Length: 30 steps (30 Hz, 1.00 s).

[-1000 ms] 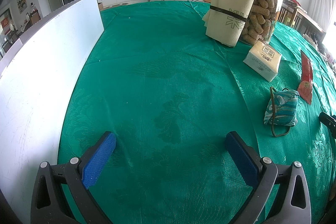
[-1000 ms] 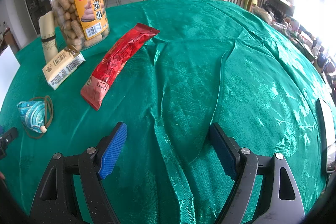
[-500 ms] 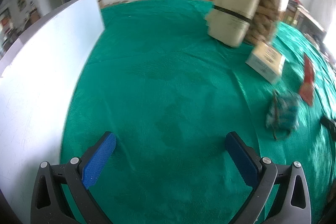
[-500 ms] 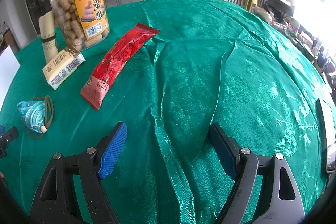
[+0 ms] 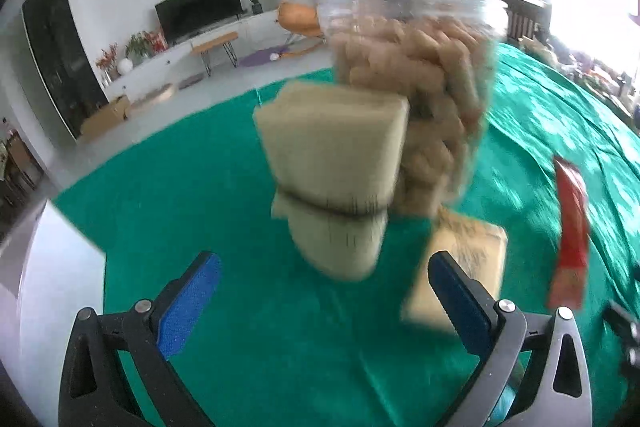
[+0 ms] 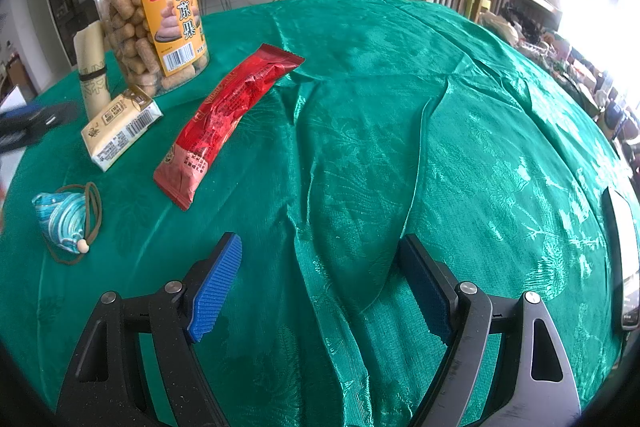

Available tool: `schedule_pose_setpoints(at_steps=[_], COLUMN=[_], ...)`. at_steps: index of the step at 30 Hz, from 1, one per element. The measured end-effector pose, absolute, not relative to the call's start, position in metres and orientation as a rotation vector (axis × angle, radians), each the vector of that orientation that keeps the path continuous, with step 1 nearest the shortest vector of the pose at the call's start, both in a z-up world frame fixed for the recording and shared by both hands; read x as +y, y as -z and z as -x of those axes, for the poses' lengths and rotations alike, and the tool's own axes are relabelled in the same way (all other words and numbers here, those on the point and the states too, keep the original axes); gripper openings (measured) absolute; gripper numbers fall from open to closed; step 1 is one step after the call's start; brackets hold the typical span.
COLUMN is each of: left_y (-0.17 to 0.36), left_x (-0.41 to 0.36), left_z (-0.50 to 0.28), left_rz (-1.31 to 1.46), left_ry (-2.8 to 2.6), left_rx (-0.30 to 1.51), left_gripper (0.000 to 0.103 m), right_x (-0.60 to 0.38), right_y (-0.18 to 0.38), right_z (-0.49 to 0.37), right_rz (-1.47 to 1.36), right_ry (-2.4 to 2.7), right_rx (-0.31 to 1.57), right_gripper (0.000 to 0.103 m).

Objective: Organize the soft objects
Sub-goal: 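Reach the left gripper to the cream cloth bundle and close on it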

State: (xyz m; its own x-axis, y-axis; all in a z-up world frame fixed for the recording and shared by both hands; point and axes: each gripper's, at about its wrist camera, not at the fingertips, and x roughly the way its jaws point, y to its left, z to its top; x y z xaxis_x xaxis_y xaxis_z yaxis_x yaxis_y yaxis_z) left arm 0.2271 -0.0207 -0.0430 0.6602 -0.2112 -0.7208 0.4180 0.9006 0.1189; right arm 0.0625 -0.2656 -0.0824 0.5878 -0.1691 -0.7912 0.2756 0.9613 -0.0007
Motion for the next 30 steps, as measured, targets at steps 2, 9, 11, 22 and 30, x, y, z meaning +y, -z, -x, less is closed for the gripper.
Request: schedule_pose_setpoints(at_steps=[2, 9, 11, 22, 30], left_y=[0.042, 0.045, 0.037, 0.004, 0.063], left_x=[-0.027, -0.019, -0.010, 0.078, 0.073], left_z=[-0.240, -0.258, -0.249, -0.160, -0.165], left_rz=[-0.263, -0.161, -0.152, 0.019, -0.035], left_ry=[0.348, 0.415, 0.439, 0.391, 0.266], left_rx=[0.764, 0.757, 0.747, 1.177, 1.188], left_gripper=[0.102, 0.034, 0.031, 0.044, 0.077], right_x=[-0.266, -0.266, -0.266, -0.266, -0.267], right_y=[0.082, 0.083, 0.083, 0.083, 0.082], right_z=[-0.063, -0.063, -0.063, -0.063, -0.063], right_rz=[-0.126, -0.127, -0.127, -0.127, -0.129], right_ry=[0.260, 0.260, 0.260, 0.259, 0.253], right_rx=[0.907, 0.907, 0.907, 0.907, 0.905], right_gripper=[0.084, 0.084, 0.084, 0.085, 0.085])
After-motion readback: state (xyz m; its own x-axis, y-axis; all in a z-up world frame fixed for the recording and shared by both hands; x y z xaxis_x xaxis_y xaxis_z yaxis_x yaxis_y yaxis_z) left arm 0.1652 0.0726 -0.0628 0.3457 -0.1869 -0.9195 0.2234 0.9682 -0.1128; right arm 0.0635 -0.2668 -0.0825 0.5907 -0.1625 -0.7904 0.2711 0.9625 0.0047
